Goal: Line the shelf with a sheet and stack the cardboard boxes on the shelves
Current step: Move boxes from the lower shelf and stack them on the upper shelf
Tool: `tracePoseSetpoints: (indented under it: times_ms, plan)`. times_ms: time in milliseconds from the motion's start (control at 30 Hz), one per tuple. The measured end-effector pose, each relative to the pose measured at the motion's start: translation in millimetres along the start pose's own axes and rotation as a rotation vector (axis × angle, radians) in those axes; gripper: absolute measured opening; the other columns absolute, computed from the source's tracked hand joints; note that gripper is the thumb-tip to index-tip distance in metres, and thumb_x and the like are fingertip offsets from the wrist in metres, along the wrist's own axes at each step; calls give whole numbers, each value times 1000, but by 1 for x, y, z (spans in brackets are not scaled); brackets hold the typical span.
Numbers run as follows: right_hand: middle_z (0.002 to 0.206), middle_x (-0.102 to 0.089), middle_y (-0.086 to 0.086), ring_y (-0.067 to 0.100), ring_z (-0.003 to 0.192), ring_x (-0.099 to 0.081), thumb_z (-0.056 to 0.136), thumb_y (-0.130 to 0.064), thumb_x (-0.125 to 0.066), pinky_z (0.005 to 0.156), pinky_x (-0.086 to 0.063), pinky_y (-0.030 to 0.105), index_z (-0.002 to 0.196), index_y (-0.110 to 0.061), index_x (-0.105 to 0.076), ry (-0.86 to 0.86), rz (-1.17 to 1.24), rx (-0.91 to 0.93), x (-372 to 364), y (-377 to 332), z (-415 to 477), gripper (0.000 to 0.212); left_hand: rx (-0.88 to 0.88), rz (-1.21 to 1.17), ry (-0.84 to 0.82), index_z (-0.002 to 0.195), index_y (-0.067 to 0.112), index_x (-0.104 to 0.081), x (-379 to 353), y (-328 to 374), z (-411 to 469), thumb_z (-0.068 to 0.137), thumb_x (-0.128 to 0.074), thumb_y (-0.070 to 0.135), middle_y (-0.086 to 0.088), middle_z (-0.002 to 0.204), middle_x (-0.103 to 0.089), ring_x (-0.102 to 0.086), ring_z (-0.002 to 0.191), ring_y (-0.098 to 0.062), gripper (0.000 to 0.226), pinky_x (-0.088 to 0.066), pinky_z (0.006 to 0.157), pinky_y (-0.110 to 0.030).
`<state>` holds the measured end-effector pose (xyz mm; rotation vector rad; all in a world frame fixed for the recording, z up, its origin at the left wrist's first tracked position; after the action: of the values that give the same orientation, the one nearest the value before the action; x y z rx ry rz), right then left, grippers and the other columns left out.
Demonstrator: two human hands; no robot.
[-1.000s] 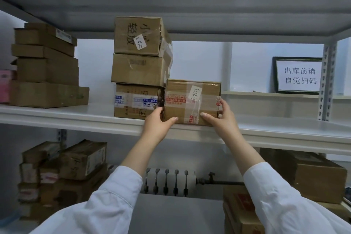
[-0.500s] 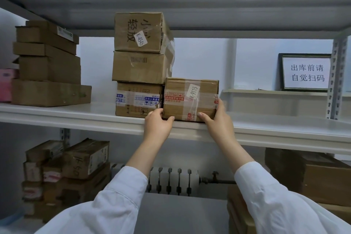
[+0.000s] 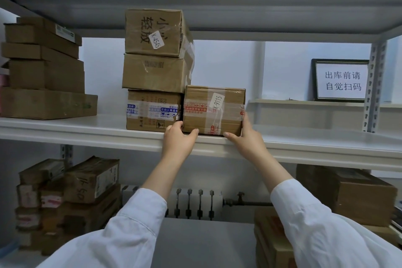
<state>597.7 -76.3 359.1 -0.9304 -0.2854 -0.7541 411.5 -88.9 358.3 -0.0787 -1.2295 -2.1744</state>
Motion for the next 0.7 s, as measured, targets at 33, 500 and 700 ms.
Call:
tracePoseSetpoints:
  times_ms: [33,500,700]
  plan:
    - [144,-48,3,31,132,-44,88,-37,-62,115,-25,48,151,-25,-6,-31,-4,5,1,2,-1,85,8,-5,3,138,9,-43,0,0,-2,89,-59,33,-11,137,-47,-46,123,-25,58,-39,98,-32]
    - [89,-70,4,16,82,-64,91,-14,-60,79,-55,41,101,-9,-71,196,1,274,34,24,-51,16,8,-344,324,132,12,-41,-34,-2,-50,85,-60,19,-7,131,-47,-42,121,-24,51,-36,103,-45]
    - [91,-71,2,18,91,-66,90,-17,-61,87,-54,39,102,-13,-71,-34,36,56,36,64,-70,16,11,-487,345,115,10,-52,-76,1,-79,75,-50,24,2,112,-51,-46,114,-24,42,-35,102,-41]
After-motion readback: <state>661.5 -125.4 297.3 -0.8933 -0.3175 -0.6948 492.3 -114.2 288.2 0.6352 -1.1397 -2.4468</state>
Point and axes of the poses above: each hand's wrist, its own z-axis towards the middle knuckle, its own x-axis out of the back of the hand, y = z × x, the point moved 2 cm from there along z, towards the middle knuckle
